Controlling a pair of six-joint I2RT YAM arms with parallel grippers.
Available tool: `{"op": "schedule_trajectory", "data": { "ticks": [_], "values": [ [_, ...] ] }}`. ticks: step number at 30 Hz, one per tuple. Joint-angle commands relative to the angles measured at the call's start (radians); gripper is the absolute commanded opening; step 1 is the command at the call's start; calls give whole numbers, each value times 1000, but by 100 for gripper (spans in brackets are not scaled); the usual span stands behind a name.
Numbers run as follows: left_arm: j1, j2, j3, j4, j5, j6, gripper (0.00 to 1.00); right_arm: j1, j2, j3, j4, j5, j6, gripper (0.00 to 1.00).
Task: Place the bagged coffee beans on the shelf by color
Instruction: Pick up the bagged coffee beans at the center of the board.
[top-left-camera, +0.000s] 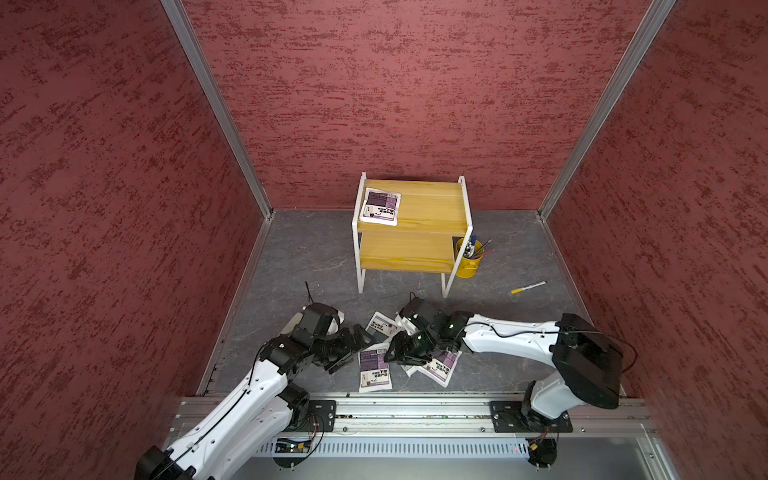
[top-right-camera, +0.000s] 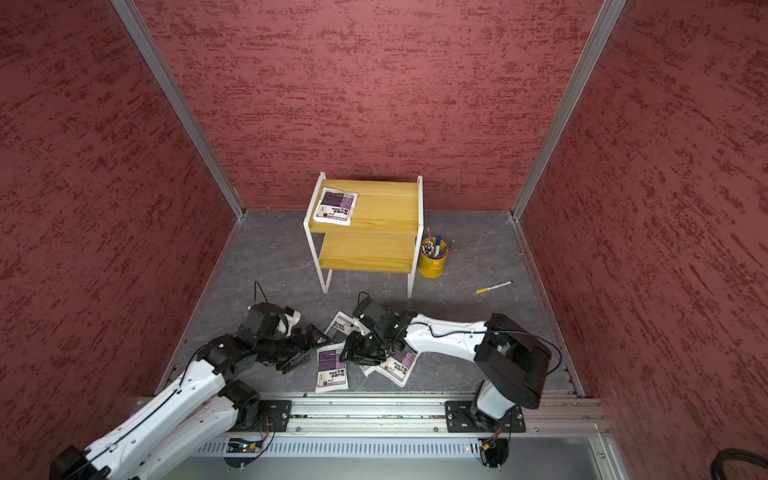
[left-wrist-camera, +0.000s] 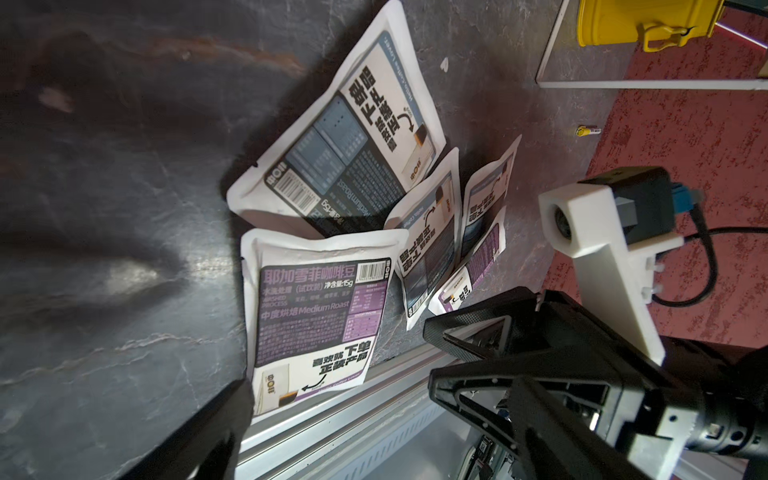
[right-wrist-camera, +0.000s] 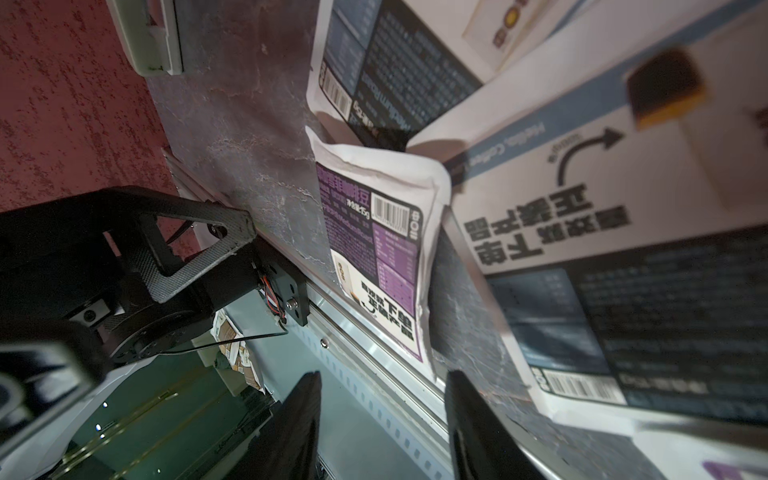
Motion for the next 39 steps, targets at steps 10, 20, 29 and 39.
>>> {"op": "schedule_trajectory", "data": {
  "ticks": [10,20,29,39],
  "values": [
    [-48,-6,-117,127,-30,-100,100,18,77,-37,96,-41,9,51],
    [-65,28,-203,285,3,-164,100,19,157,-47,167,-81,13,50],
    [-105,51,-234,353,-7,-204,100,19,180,-54,274,-128,50,45],
    [-110,-3,-223,294,-19,-200,100,21,117,-47,234,-110,57,14]
  ]
}}
